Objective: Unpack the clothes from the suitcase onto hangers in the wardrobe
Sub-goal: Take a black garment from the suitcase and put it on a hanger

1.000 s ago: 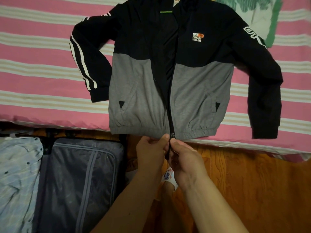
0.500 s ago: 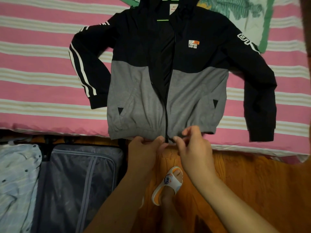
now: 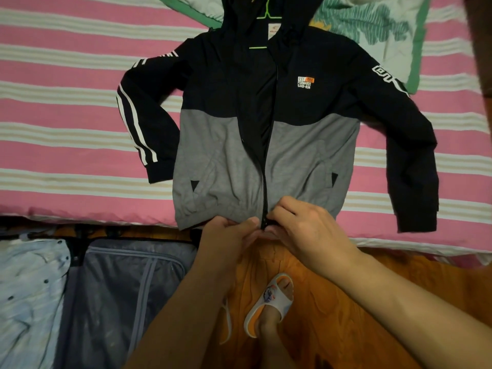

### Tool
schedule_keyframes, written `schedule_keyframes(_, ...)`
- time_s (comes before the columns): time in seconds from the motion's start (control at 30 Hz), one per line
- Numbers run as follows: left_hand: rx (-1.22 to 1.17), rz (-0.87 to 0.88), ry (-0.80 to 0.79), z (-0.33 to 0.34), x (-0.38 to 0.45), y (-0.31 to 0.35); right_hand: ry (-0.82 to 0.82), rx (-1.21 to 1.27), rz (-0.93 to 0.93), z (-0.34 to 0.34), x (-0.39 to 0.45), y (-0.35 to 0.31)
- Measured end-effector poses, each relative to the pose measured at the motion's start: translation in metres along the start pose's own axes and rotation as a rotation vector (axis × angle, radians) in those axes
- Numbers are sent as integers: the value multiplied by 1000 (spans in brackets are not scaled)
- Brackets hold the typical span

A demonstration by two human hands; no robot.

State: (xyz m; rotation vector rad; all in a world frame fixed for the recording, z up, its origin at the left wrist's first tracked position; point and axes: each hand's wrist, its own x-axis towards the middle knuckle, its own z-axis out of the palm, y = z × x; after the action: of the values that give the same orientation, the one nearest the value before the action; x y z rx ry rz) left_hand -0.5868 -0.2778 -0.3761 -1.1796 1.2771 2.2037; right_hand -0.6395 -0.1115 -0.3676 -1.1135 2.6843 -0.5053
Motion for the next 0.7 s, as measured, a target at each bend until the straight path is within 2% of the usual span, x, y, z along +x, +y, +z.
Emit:
schedule_keyframes(0.2, -150, -25, -35, 7, -5, 3, 170, 122, 143, 4, -5, -15)
schedule_keyframes(0.3, 69, 83, -7, 2, -4, 0, 228, 200, 119, 6, -9, -16)
schedule_keyframes(0.4, 341, 210, 0, -3, -8, -2, 154, 127, 96, 9, -11, -14)
schedule_keyframes(0.5, 412, 282, 34, -4, -10, -5, 144, 105, 190, 12, -14, -21)
schedule_keyframes(0.6, 256, 260, 94, -4, -13, -13, 165, 164, 216, 15, -14, -30)
schedule_keyframes(0.7, 37, 169, 54, -2, -16, -32, 189, 275, 298, 17, -8, -37)
